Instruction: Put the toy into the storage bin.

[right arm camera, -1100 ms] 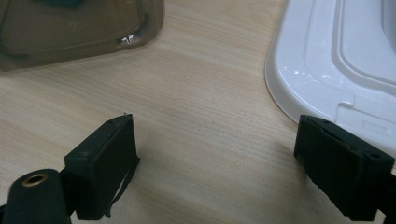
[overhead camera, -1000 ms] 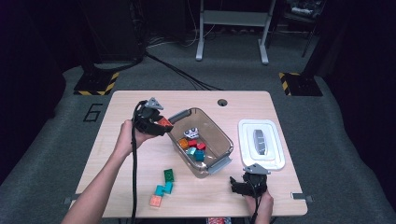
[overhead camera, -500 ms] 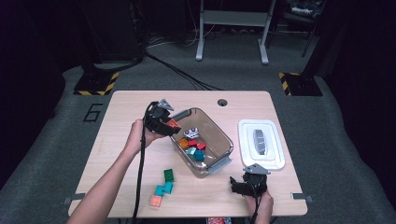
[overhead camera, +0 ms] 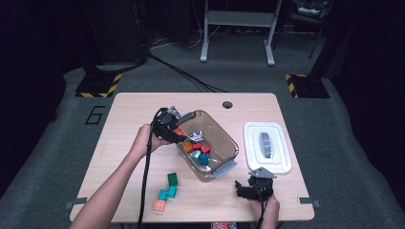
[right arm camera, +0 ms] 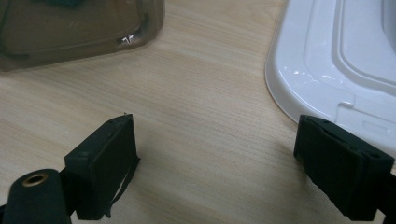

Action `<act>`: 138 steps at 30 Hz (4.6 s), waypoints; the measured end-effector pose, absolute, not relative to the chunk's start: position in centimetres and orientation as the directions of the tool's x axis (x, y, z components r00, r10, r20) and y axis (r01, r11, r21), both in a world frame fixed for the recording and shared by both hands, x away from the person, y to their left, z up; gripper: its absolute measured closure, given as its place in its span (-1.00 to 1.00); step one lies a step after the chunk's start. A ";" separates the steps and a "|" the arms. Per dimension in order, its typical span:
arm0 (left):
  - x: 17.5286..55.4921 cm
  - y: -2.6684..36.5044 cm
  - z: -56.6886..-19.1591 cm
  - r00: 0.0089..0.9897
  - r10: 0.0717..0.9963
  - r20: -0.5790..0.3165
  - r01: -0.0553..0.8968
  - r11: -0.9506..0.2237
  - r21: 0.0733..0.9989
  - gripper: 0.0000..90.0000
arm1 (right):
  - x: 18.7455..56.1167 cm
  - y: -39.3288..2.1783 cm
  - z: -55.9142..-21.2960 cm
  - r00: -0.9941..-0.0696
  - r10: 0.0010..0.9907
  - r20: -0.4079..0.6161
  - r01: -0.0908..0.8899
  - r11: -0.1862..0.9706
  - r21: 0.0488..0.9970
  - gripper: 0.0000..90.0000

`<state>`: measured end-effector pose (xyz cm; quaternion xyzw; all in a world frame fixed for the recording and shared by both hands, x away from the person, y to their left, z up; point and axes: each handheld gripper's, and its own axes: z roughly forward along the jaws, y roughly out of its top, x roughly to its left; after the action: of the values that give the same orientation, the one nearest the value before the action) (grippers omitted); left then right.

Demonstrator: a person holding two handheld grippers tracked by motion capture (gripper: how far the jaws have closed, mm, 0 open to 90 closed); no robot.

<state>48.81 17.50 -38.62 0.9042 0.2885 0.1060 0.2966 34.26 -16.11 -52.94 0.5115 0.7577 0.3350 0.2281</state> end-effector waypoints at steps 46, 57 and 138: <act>38.3 25.3 -43.5 0.752 0.658 -0.027 0.535 -0.587 0.608 -0.81 | 34.3 -16.1 -52.9 -0.372 0.928 -0.003 0.622 0.252 0.741 -0.73; 35.9 24.1 -46.8 0.767 0.636 -0.078 0.557 -0.601 0.574 -0.86 | 34.3 -16.1 -52.9 -0.372 0.928 -0.003 0.622 0.252 0.741 -0.73; 38.4 22.7 -48.6 0.749 0.662 -0.003 0.570 -0.642 0.512 0.49 | 34.3 -16.1 -52.9 -0.372 0.928 -0.003 0.622 0.252 0.741 -0.73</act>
<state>38.44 22.71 -48.58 0.9015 0.3419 0.0924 0.2487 34.26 -16.11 -52.94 0.5116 0.7575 0.3351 0.2283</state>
